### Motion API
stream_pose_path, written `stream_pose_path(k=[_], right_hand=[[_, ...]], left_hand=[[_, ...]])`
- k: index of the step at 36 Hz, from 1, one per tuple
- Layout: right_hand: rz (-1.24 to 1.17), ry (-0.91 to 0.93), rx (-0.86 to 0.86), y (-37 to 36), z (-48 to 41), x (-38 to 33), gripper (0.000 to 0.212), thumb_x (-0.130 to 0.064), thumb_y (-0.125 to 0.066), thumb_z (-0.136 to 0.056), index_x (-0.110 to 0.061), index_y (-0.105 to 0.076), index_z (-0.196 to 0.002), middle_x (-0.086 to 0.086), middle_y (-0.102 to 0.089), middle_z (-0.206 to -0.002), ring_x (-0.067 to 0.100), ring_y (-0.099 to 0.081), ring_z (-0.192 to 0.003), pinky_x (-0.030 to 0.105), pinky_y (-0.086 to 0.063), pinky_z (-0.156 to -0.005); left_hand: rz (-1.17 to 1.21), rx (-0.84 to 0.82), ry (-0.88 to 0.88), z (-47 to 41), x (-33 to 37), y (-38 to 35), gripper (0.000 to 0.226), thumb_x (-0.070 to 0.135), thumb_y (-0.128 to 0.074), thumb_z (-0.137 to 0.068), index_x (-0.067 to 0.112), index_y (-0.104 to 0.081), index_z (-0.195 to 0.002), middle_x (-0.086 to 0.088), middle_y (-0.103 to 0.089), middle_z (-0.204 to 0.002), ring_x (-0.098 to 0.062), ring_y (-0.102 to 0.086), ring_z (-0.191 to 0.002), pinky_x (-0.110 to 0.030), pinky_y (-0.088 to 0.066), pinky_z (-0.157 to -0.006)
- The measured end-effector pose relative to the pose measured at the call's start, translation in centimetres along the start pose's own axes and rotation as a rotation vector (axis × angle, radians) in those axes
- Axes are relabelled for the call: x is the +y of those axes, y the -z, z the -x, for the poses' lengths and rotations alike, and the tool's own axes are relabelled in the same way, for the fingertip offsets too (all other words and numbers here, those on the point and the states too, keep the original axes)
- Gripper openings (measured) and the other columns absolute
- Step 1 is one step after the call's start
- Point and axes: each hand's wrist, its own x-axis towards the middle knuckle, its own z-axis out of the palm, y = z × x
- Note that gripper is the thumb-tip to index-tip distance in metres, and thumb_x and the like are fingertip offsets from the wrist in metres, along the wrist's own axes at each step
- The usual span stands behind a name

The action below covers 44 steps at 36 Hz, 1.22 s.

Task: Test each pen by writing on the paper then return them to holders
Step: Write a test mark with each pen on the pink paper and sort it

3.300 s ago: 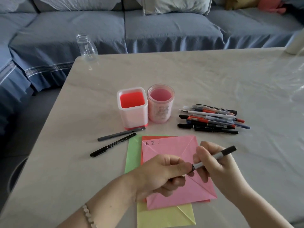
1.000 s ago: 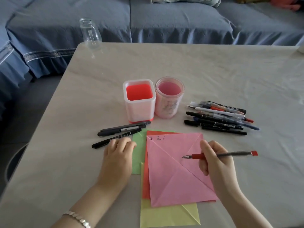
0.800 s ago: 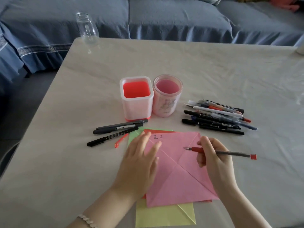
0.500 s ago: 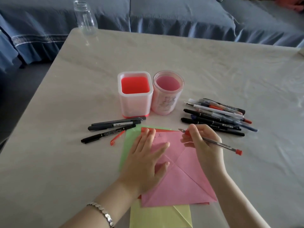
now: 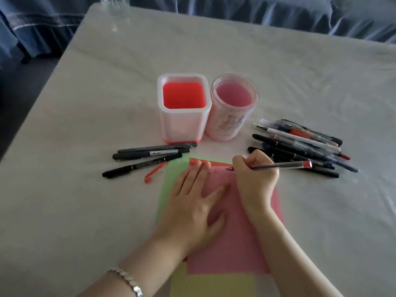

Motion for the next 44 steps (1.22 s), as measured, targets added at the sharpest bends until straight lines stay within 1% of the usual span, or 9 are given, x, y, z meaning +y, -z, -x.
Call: stream_pose_path(k=[7, 11, 25, 32, 37, 41, 44], right_hand=[[0.011, 0.03, -0.012, 0.14, 0.08, 0.11, 0.044, 0.001, -0.061, -0.069, -0.019, -0.032, -0.045, -0.007, -0.035, -0.04, 0.006, -0.031, -0.042, 0.015, -0.026, -0.044], [0.024, 0.048, -0.021, 0.02, 0.15, 0.1, 0.042, 0.001, -0.062, -0.07, -0.018, -0.033, -0.045, -0.008, -0.038, -0.04, 0.005, -0.032, -0.041, 0.013, -0.027, -0.044], [0.064, 0.06, -0.046, -0.11, 0.05, 0.33, 0.041, -0.004, -0.063, -0.071, -0.018, -0.035, -0.045, -0.008, -0.041, -0.041, 0.006, -0.035, -0.042, 0.015, -0.027, -0.045], [0.062, 0.074, -0.003, -0.13, 0.09, 0.37, 0.042, -0.002, -0.062, -0.07, -0.018, -0.032, -0.045, -0.007, -0.037, -0.041, 0.008, -0.033, -0.043, 0.016, -0.027, -0.045], [0.046, 0.071, -0.014, -0.01, -0.06, 0.52, 0.041, -0.002, -0.062, -0.07, -0.016, -0.033, -0.046, -0.007, -0.036, -0.042, 0.008, -0.031, -0.044, 0.016, -0.026, -0.045], [0.051, 0.062, -0.024, -0.07, -0.04, 0.44, 0.043, -0.002, -0.063, -0.07, -0.018, -0.032, -0.045, -0.008, -0.038, -0.04, 0.007, -0.031, -0.042, 0.016, -0.026, -0.044], [0.044, 0.046, -0.032, -0.07, 0.0, 0.43, 0.043, -0.001, -0.063, -0.068, -0.018, -0.032, -0.045, -0.008, -0.035, -0.039, 0.007, -0.03, -0.042, 0.016, -0.025, -0.044]], left_hand=[[0.009, 0.002, -0.001, 0.05, 0.12, 0.0, 0.051, 0.049, -0.045, -0.078, 0.031, -0.06, -0.123, -0.023, -0.04, -0.142, -0.036, -0.034, -0.134, -0.04, -0.017, -0.11], [0.01, -0.001, 0.001, 0.1, 0.14, 0.07, 0.051, 0.049, -0.044, -0.078, 0.031, -0.06, -0.123, -0.023, -0.04, -0.142, -0.035, -0.034, -0.134, -0.04, -0.017, -0.11], [0.014, -0.008, 0.008, -0.09, 0.13, 0.11, 0.052, 0.048, -0.045, -0.078, 0.031, -0.058, -0.125, -0.023, -0.039, -0.142, -0.035, -0.032, -0.136, -0.04, -0.016, -0.111], [0.011, -0.011, 0.013, -0.12, 0.14, 0.12, 0.052, 0.048, -0.044, -0.078, 0.03, -0.059, -0.124, -0.023, -0.04, -0.142, -0.035, -0.033, -0.135, -0.042, -0.018, -0.109], [0.02, -0.003, 0.01, -0.14, 0.21, 0.16, 0.051, 0.047, -0.045, -0.077, 0.029, -0.061, -0.122, -0.024, -0.041, -0.141, -0.037, -0.035, -0.134, -0.041, -0.018, -0.11], [0.015, 0.0, 0.012, -0.19, 0.23, 0.14, 0.051, 0.047, -0.045, -0.077, 0.029, -0.062, -0.121, -0.023, -0.042, -0.14, -0.036, -0.035, -0.134, -0.04, -0.017, -0.11], [0.017, 0.002, 0.011, -0.18, 0.23, 0.12, 0.051, 0.047, -0.046, -0.077, 0.029, -0.061, -0.122, -0.023, -0.042, -0.141, -0.036, -0.035, -0.134, -0.04, -0.017, -0.111]])
